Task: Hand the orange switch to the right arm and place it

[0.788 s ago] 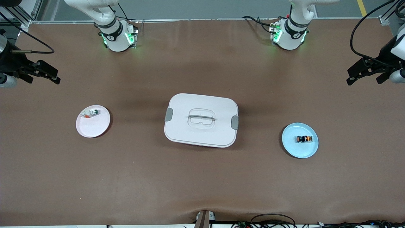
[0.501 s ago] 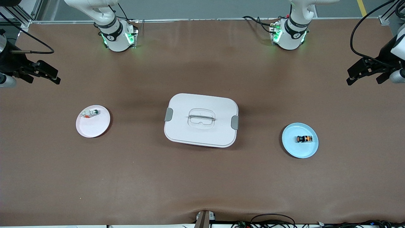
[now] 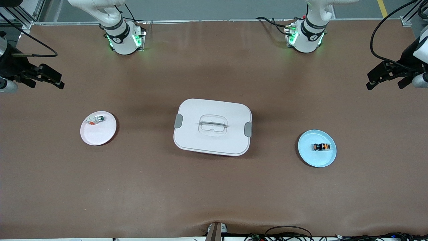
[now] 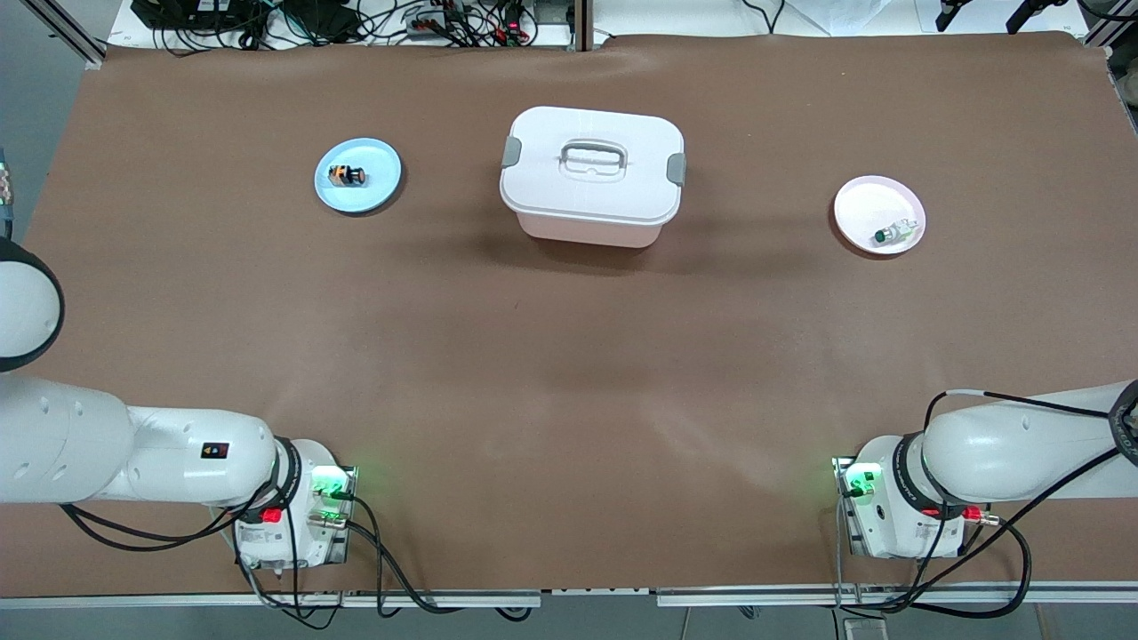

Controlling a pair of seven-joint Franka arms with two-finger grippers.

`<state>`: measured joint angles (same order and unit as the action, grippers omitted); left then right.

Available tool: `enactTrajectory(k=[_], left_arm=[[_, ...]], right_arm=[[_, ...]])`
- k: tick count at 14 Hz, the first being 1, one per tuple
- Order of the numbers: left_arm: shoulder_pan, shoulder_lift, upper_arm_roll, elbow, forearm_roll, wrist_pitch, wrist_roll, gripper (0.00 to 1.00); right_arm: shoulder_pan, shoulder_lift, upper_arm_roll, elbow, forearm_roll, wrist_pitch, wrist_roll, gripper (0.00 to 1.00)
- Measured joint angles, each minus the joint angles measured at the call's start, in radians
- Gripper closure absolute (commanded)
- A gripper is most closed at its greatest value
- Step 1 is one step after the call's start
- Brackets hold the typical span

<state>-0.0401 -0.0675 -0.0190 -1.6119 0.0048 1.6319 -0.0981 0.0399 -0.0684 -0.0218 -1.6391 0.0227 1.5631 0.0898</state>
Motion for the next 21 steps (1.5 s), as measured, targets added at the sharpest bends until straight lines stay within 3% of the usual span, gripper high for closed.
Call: enactTrajectory(k=[6, 11, 18, 21], left_arm=[[0.016, 0.012, 0.008, -0.002, 0.0, -0.021, 0.036, 0.0], [0.081, 0.101, 0.011, -0.014, 0.0, -0.006, 0.145, 0.0], [0.086, 0.217, 0.011, -0.185, 0.0, 0.275, 0.211, 0.0], [0.084, 0.281, 0.009, -0.214, 0.0, 0.362, 0.219, 0.0]], right_arm=[[0.0, 0.0, 0.0, -0.002, 0.001, -0.001, 0.0, 0.0], [0.0, 0.0, 0.001, -0.003, 0.003, -0.011, 0.001, 0.0], [0.0, -0.006, 0.001, 0.006, 0.004, -0.027, 0.006, 0.0], [0.0, -0.006, 0.001, 0.009, 0.004, -0.028, 0.007, 0.0]])
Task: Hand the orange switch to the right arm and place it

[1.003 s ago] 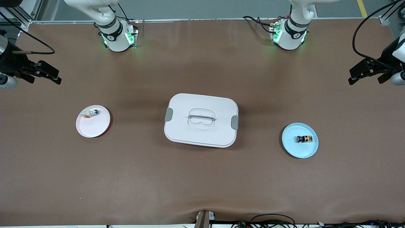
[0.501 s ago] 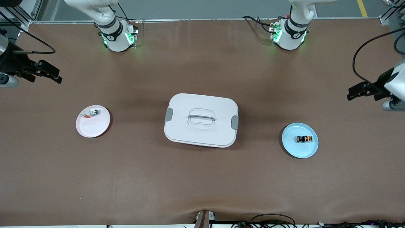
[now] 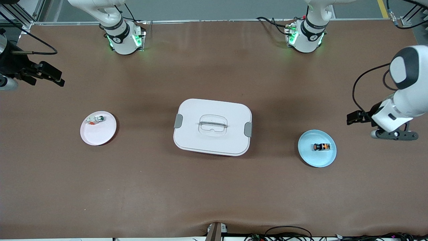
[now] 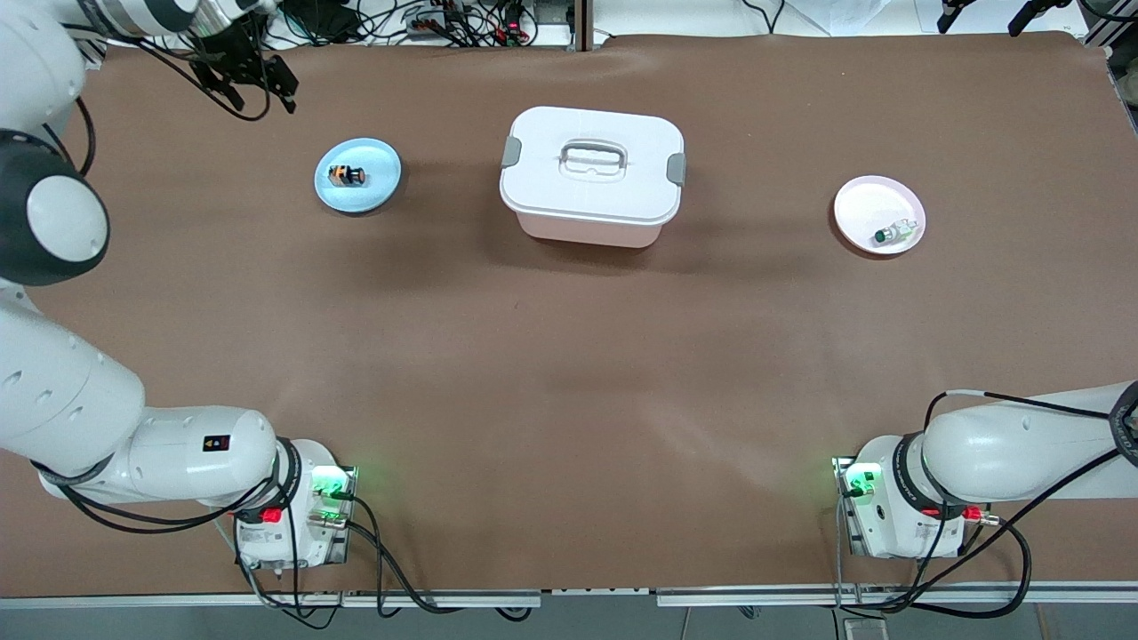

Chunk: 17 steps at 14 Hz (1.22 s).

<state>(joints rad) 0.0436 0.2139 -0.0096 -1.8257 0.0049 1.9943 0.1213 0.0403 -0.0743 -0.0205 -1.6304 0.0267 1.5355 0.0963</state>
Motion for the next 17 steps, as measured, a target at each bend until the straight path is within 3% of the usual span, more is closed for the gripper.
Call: enactTrajectory(k=[7, 17], left_arm=[[-0.016, 0.182, -0.007, -0.002, 0.0, 0.185, 0.0, 0.0], [-0.031, 0.364, -0.01, 0.059, 0.0, 0.235, 0.0, 0.0]], right_arm=[[0.0, 0.0, 0.0, 0.018, 0.0, -0.038, 0.0, 0.0], [0.0, 0.0, 0.0, 0.022, 0.0, -0.052, 0.0, 0.0]])
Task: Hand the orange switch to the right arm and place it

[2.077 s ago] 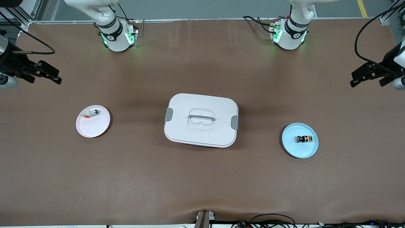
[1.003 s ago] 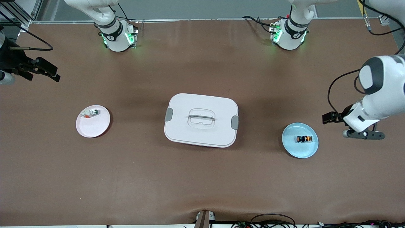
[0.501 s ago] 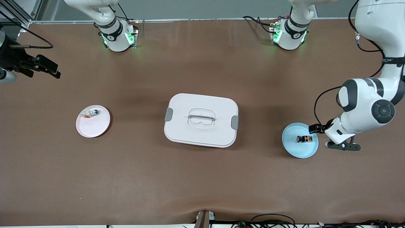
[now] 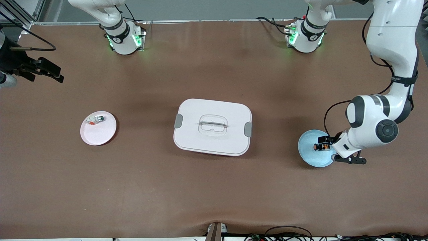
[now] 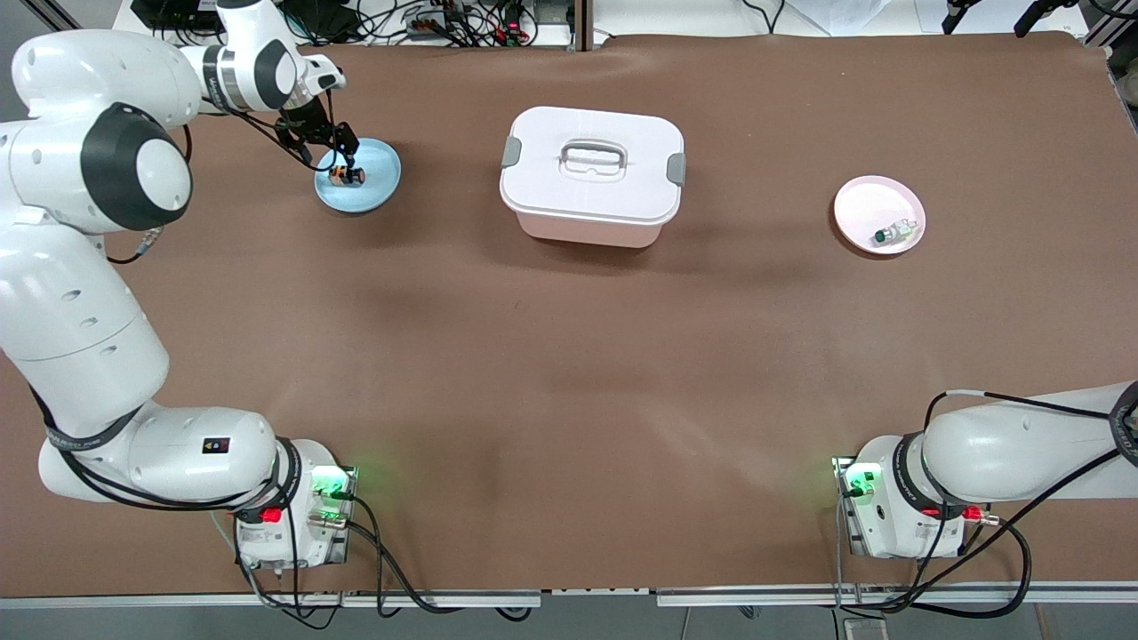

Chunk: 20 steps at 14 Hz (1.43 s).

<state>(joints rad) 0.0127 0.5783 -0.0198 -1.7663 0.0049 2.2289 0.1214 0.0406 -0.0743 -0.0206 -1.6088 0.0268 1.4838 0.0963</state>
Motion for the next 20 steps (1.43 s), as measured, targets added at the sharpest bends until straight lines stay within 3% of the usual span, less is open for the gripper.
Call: enactTrajectory(k=[15, 16, 17, 18, 20], left_arm=[[-0.029, 0.092, -0.001, 0.02, 0.0, 0.079, -0.04, 0.0], [-0.029, 0.094, -0.001, 0.019, 0.0, 0.079, -0.044, 0.13], [-0.028, 0.095, -0.001, 0.018, 0.0, 0.079, -0.045, 0.49], [-0.026, 0.095, 0.0, 0.018, 0.0, 0.079, -0.046, 0.65], [-0.021, 0.093, 0.0, 0.018, 0.0, 0.079, -0.047, 0.88]], right_arm=[[0.0, 0.0, -0.001, -0.004, 0.0, -0.005, 0.0, 0.0], [0.0, 0.0, -0.001, -0.004, 0.0, -0.005, 0.0, 0.0], [0.0, 0.0, -0.001, -0.004, 0.0, -0.005, 0.0, 0.0], [0.0, 0.0, -0.001, -0.004, 0.0, -0.004, 0.0, 0.0], [0.0, 0.0, -0.001, -0.004, 0.0, -0.004, 0.0, 0.0]])
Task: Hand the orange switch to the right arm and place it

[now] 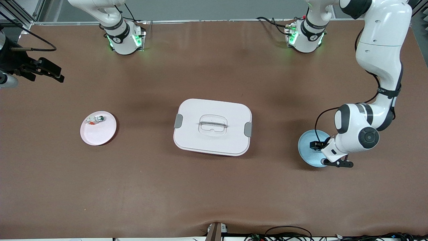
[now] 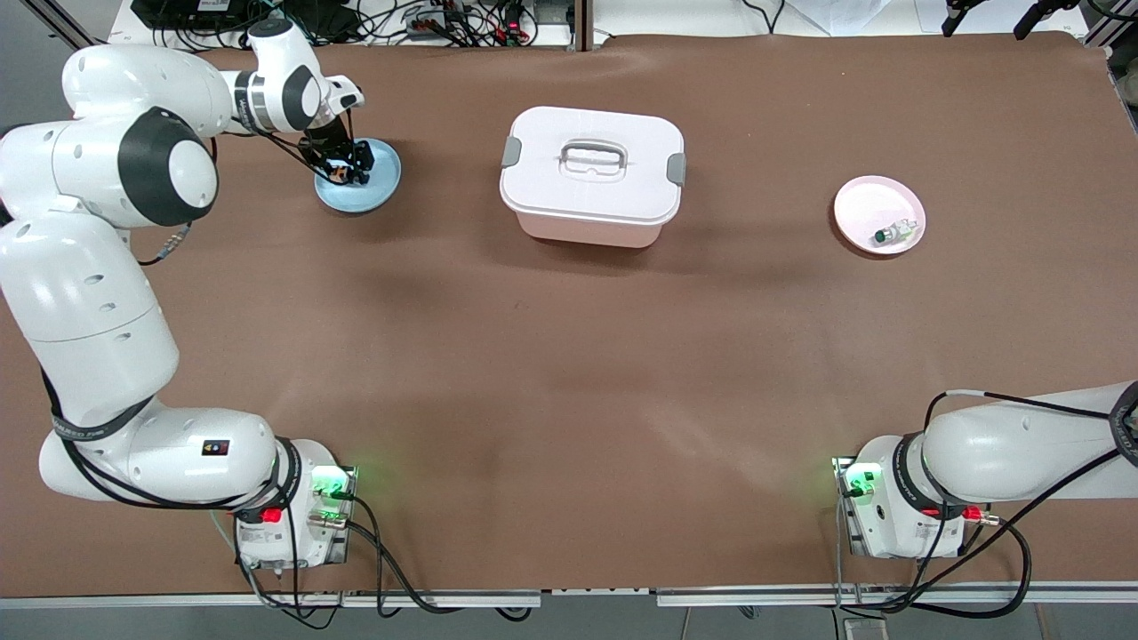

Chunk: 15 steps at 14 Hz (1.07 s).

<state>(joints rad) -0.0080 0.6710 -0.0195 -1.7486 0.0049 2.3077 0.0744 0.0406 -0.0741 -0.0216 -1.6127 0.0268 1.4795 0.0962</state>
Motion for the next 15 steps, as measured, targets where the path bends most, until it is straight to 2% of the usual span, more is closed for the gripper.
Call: enactTrajectory(k=[1, 7, 11, 15], left_arm=[[0.003, -0.005, 0.0, 0.0, 0.0, -0.003, -0.008, 1.0], [0.035, -0.104, 0.01, -0.001, 0.001, -0.113, -0.067, 1.0], [0.085, -0.143, 0.01, -0.001, 0.003, -0.162, 0.015, 1.0], [0.097, -0.195, 0.01, 0.02, 0.003, -0.27, 0.037, 1.0]], right_arm=[[0.0, 0.0, 0.0, 0.0, 0.0, 0.0, 0.0, 0.0], [0.001, 0.0, 0.002, 0.0, -0.002, -0.003, 0.001, 0.0], [0.0, -0.004, 0.0, 0.002, 0.0, 0.0, 0.002, 0.0], [0.0, -0.006, 0.0, 0.002, 0.018, 0.001, 0.002, 0.0]])
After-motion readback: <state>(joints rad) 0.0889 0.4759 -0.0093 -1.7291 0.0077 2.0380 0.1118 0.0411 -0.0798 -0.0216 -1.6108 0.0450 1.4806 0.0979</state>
